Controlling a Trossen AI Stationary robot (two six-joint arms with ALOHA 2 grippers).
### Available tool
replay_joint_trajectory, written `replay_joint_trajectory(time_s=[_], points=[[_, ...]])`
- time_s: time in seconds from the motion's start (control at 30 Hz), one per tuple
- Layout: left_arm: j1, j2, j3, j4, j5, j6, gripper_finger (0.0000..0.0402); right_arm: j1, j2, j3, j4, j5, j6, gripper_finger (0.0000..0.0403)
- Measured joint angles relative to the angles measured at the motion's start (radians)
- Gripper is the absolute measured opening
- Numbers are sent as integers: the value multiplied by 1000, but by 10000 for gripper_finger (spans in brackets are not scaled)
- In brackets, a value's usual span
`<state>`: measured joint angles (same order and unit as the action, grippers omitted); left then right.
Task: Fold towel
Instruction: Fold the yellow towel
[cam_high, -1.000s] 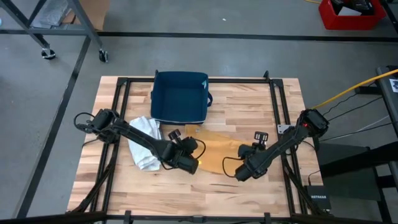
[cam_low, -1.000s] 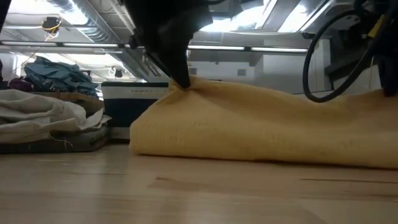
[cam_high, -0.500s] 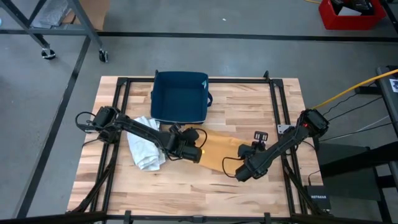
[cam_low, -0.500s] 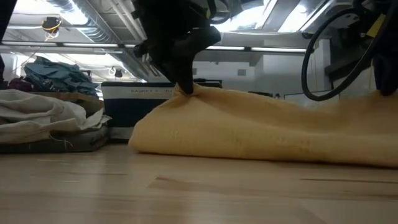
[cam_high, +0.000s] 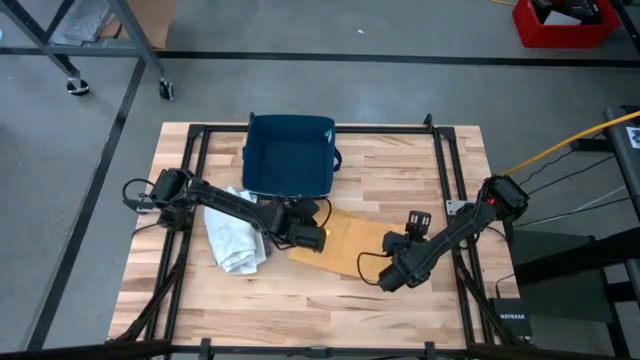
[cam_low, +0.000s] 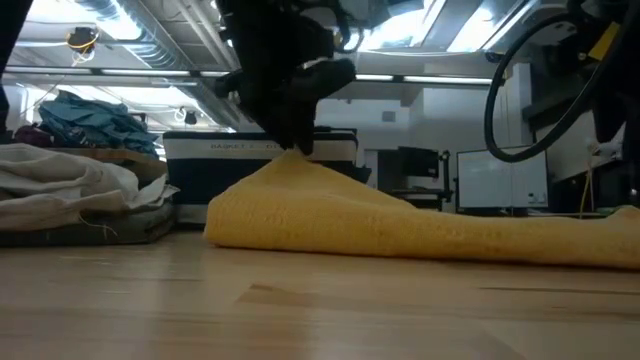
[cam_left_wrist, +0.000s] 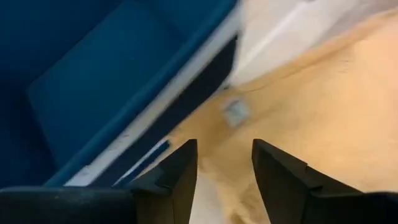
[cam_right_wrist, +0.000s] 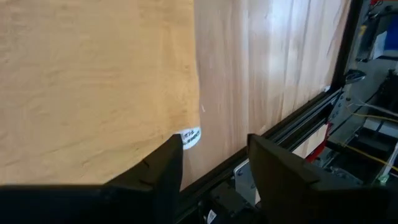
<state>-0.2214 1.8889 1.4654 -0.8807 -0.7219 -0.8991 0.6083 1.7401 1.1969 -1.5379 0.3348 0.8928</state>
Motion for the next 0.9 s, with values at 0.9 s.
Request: replay_joint_trajectory(time_s=[0.9], points=[[-142,0,0,-313,319,20,98,1,0,0,92,-426,-32,186]])
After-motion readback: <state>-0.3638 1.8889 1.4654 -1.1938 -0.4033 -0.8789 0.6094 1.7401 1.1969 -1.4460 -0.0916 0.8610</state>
